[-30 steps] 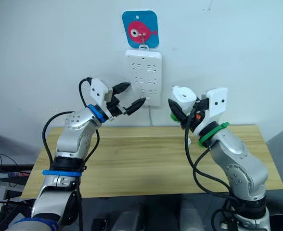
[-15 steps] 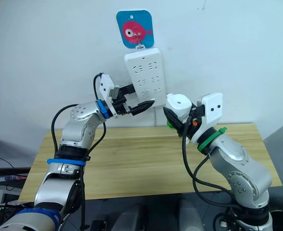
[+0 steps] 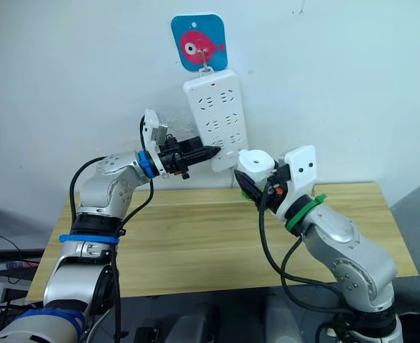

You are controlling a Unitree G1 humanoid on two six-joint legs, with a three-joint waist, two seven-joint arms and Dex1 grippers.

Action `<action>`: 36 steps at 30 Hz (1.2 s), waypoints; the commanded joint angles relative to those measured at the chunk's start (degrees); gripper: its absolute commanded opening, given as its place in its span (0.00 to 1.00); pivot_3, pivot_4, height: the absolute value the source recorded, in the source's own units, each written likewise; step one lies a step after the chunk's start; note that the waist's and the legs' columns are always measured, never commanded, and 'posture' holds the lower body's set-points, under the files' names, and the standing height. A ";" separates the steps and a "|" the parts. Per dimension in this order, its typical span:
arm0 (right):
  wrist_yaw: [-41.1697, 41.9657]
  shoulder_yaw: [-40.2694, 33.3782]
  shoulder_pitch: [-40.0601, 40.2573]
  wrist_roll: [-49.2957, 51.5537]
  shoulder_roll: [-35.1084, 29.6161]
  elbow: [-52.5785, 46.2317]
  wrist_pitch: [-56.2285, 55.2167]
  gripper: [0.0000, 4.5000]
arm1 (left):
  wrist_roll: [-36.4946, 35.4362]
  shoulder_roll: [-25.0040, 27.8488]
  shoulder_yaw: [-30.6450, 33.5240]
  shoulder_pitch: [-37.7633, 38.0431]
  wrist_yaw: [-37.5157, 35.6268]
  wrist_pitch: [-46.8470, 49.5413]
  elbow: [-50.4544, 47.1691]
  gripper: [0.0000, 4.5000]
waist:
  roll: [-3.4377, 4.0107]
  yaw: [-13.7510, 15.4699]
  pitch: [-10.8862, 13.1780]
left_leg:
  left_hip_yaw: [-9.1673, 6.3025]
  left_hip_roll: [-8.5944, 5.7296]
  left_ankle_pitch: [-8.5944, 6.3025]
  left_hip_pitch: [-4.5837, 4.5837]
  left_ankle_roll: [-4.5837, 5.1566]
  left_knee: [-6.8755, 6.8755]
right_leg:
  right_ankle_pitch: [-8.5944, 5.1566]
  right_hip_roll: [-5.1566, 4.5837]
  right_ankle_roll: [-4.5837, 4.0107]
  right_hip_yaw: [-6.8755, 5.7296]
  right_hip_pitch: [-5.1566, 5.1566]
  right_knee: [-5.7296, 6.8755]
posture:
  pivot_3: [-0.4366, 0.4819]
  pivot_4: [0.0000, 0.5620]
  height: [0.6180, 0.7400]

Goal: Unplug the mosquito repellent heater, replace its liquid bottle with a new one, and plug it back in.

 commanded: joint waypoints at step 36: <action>2.87 1.88 -9.23 -8.64 5.18 6.55 0.80 0.68 | -1.23 1.66 -0.98 2.37 -2.11 4.20 -8.79 0.29 | 0.02 0.08 0.03 | -0.02 0.00 0.00 -0.04 -0.01 -0.05 | 0.00 -0.03 0.00 0.02 -0.04 -0.06 | 0.43 0.42 1.00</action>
